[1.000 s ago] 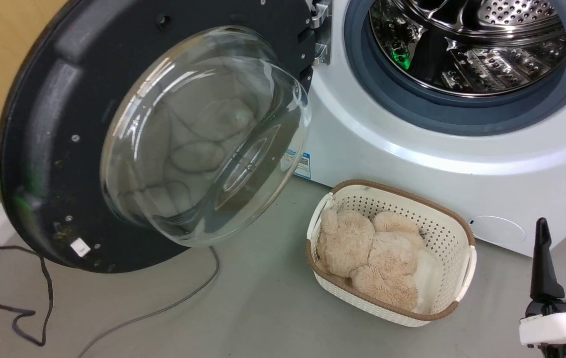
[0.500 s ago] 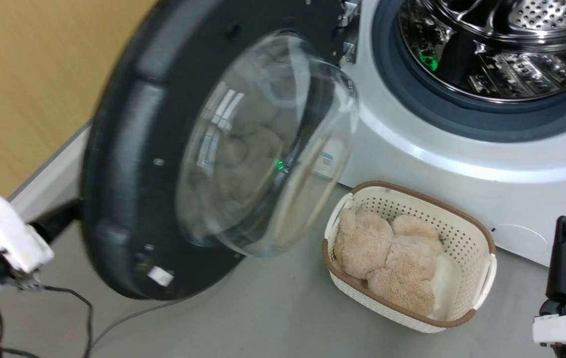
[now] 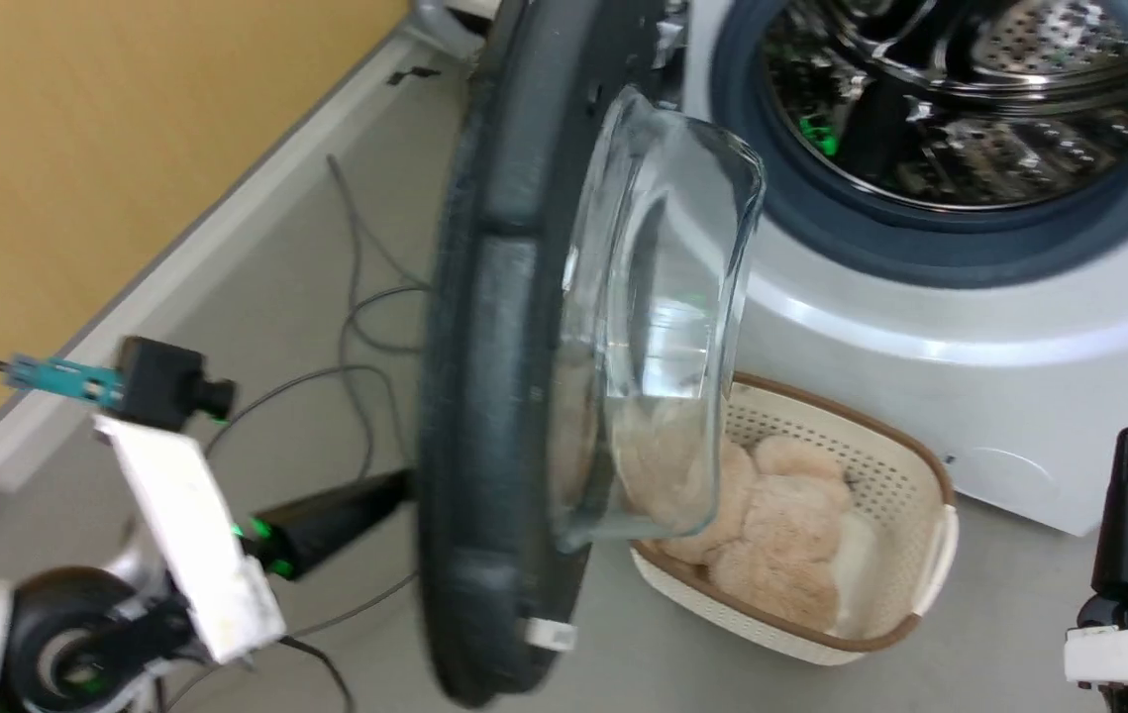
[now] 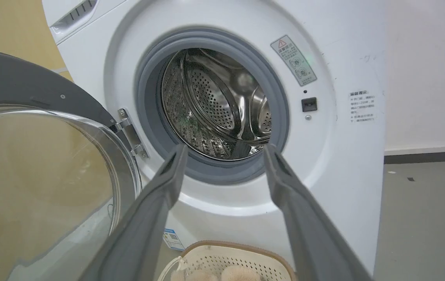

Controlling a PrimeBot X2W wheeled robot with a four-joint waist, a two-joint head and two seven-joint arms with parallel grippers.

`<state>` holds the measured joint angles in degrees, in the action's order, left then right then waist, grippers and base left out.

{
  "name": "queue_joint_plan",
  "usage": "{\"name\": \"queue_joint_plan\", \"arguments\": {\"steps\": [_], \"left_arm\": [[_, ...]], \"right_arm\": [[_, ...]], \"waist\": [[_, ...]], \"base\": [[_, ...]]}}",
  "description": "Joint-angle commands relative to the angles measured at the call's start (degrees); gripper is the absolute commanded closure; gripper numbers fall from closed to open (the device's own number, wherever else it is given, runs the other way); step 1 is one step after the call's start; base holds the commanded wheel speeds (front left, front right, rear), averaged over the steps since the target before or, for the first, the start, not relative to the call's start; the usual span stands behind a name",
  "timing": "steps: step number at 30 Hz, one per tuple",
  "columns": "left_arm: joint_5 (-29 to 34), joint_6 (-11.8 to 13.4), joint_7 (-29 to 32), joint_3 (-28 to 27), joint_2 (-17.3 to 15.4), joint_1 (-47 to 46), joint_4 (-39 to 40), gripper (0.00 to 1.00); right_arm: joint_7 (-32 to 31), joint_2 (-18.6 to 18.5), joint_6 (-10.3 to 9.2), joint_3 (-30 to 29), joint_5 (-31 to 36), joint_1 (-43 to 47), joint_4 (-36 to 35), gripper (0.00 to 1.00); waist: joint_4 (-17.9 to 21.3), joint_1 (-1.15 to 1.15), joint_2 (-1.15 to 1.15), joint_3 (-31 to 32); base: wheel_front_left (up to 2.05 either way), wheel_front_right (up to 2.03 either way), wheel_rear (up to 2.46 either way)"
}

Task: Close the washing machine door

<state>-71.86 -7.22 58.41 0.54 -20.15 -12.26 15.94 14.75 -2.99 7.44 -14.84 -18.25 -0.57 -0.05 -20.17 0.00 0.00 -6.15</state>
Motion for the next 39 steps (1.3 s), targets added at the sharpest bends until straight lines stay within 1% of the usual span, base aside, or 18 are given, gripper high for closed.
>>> {"name": "queue_joint_plan", "arguments": {"steps": [1, 4, 5, 8, 10, 16, 20, 25, 31, 39], "left_arm": [[-0.94, -0.26, -0.98, 1.59, 1.12, 1.30, 1.82, 1.00], [-1.13, -0.26, -3.18, 4.66, 2.66, 2.75, 3.78, 1.00], [-1.13, -0.26, -3.18, 4.66, 2.66, 2.75, 3.78, 1.00], [-0.29, -0.26, -5.84, 8.25, 3.38, 3.63, 4.56, 1.00], [-0.64, -0.26, -8.11, 10.45, 4.55, 3.20, 3.77, 1.00], [-0.48, -0.26, -15.18, 16.47, 6.07, 0.13, -1.55, 1.00], [-1.11, -0.26, -20.05, 20.69, 7.40, -2.90, -5.76, 1.00], [-1.11, -0.26, -27.57, 25.08, 9.34, -7.44, -11.88, 1.00], [-2.10, -0.26, -36.03, 29.54, 10.68, -12.16, -18.67, 1.00], [-3.65, -0.26, -45.71, 33.81, 10.90, -17.53, -25.68, 1.00]], "right_arm": [[0.25, 0.12, 0.05, 0.38, -0.18, -0.60, -0.10, 0.00], [0.25, 0.12, 0.05, 0.13, -0.27, -0.72, -0.17, 0.00], [0.25, 0.12, 0.05, 0.13, -0.27, -0.72, -0.17, 0.00], [0.25, 0.12, 0.05, 0.23, -0.23, -0.90, -0.22, 0.00], [0.25, 0.12, 0.05, 0.05, -0.18, -1.00, -0.18, 0.00], [0.25, 0.12, 0.05, 0.57, -0.03, -1.57, -0.19, 0.00], [0.25, 0.12, 0.05, 0.79, 0.13, -2.00, -0.26, 0.00], [0.25, 0.12, 0.05, 1.14, 0.13, -2.53, -0.35, 0.00], [0.25, 0.12, 0.05, 1.43, 0.03, -3.09, -0.51, 0.00], [0.25, 0.12, 0.05, 1.47, 0.03, -2.98, 0.03, 0.00]], "waist": [[2.61, 0.00, 0.00, 0.30], [5.33, 0.00, 0.00, 0.37], [5.33, 0.00, 0.00, 0.37], [8.50, 0.00, 0.00, 0.12], [10.32, 0.00, 0.00, -0.06], [16.42, 0.00, 0.00, -0.36], [19.72, 0.00, 0.00, -0.90], [23.53, 0.00, 0.00, -1.55], [27.12, 0.00, 0.00, -2.96], [28.75, 0.00, 0.00, -3.11]], "base": [[0.00, 0.00, 0.00], [0.00, 0.00, 0.00], [0.00, 0.00, 0.00], [0.00, 0.00, 0.00], [0.00, 0.00, 0.00], [0.00, 0.00, 0.00], [0.00, 0.00, 0.00], [0.00, 0.00, 0.00], [0.00, 0.00, 0.00], [0.00, 0.00, 0.00]]}}
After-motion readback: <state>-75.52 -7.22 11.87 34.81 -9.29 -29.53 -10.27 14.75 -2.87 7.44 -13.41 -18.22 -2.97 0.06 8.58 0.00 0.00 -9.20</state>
